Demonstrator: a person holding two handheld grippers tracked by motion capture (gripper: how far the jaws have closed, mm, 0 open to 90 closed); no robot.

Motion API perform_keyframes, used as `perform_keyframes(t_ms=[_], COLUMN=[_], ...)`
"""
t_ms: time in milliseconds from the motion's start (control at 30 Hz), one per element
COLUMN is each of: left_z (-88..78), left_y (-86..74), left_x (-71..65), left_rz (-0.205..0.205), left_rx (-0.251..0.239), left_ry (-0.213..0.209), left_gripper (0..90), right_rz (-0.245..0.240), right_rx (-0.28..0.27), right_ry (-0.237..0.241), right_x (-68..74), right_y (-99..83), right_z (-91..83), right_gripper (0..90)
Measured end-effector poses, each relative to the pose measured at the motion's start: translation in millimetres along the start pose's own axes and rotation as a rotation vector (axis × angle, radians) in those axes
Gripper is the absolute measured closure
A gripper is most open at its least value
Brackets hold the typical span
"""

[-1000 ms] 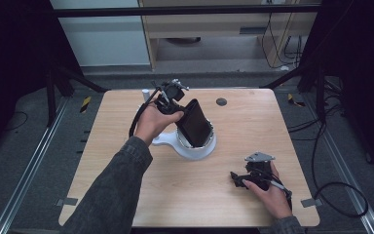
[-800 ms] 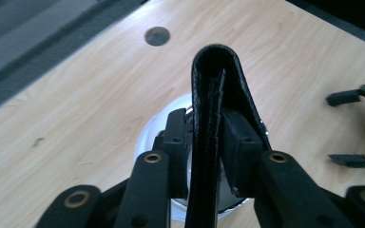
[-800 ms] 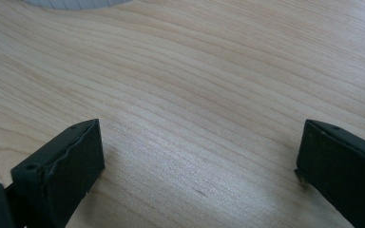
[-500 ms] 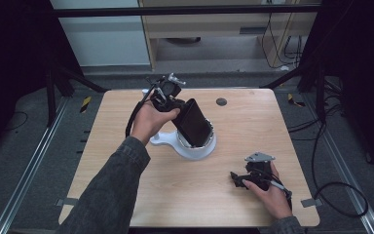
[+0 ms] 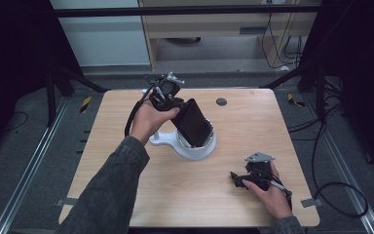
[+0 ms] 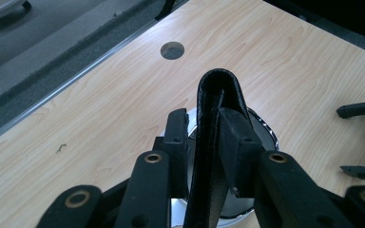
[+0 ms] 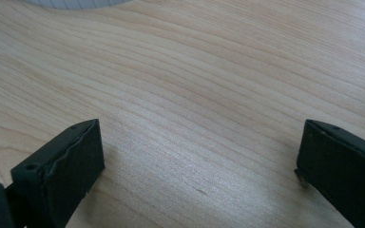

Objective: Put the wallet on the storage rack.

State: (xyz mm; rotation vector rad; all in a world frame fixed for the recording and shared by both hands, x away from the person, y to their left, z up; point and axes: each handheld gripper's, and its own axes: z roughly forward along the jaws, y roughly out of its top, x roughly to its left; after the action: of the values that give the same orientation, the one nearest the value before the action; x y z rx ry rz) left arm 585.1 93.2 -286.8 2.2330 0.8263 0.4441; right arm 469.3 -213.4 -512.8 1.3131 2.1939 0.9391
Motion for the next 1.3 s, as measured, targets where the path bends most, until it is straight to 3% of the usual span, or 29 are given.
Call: perform_keyframes(t_ms=[333,600,767,833,1033,1300], left_z=[-10.1,-22.2,-38.6,-42.8,-48.2,-47.5], left_y=[0.4,2.1,-0.2,-1.2,-8.1,-24.0], left_x=[-1.0,-10.0,-19.8,-23.1,-36.8,-50.5], left_rz=[0.004,0.037,0.052,0.053,0.089,0.114], left_rx=[-0.04,-0.085,-0.141,-0.157,-0.157,-0.176], left_ry=[0.018,0.039,0.044,0.025,-0.005,-0.039], left_gripper=[68.0,61.2,43.3,36.2,19.1,8.9], right_rz=[0.0,0.0,0.003,0.001,0.002,0.001], right_rx=[0.002,0.003,0.003,0.001,0.002,0.001], right_ry=[-0.001,-0.002,0.002,0.0,0.001,0.0], right_x=[0.0,0.0,0.3,0.2,0.3,0.2], right_y=[0.0,0.0,-0.2,-0.1,-0.1,-0.1], right_z=[-0.2,-0.3,-0.4,-0.3,-0.3,-0.3], right_gripper=[1.9,1.9,1.9,1.9,1.9,1.9])
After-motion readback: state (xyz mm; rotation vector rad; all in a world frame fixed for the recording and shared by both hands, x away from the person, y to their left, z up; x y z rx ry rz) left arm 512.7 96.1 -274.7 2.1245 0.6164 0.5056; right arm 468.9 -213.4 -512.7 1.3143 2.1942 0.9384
